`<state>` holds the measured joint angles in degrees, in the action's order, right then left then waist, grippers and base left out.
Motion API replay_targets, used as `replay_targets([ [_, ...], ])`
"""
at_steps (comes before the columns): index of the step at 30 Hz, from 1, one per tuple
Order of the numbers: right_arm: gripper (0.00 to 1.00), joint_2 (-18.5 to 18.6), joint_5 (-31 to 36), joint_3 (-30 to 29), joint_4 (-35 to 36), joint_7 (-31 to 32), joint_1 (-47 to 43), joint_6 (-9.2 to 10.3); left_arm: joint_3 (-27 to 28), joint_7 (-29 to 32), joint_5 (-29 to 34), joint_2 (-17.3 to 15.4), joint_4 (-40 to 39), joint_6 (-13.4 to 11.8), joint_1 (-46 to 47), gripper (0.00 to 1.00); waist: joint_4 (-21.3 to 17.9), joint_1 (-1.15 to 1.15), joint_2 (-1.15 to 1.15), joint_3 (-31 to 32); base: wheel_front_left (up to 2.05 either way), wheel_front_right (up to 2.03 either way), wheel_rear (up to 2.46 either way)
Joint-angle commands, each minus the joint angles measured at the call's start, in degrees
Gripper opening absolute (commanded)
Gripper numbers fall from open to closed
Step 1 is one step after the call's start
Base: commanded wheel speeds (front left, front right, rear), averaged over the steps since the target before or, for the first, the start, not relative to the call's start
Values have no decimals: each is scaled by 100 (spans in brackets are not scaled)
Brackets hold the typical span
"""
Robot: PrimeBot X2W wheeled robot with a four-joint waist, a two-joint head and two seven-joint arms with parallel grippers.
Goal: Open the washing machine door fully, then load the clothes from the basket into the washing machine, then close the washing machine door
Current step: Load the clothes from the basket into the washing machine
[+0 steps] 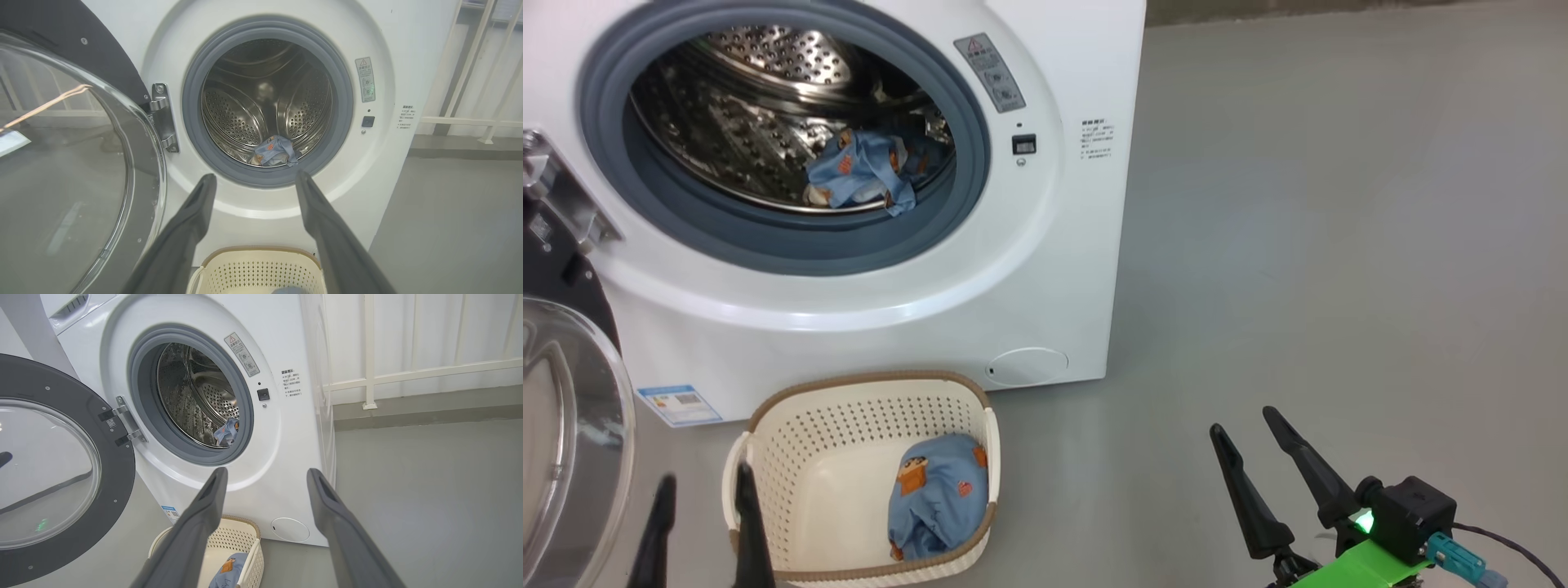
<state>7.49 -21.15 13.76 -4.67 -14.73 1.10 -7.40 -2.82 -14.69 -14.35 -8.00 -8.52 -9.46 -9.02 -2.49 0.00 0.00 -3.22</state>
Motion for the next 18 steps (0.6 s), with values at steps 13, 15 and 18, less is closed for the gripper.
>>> replay_targets([
  [13,100,11,91,74,202,-27,-98,-9,350,-30,42,432,-241,-122,-740,100,17,0,0,115,0,0,0],
  [15,100,8,89,79,199,-27,-93,-9,363,-30,40,443,-235,-122,-740,100,16,0,0,115,0,0,0],
  [18,100,1,90,79,194,-27,-86,-9,393,-30,50,467,-231,-117,-738,100,15,0,0,123,0,0,0],
])
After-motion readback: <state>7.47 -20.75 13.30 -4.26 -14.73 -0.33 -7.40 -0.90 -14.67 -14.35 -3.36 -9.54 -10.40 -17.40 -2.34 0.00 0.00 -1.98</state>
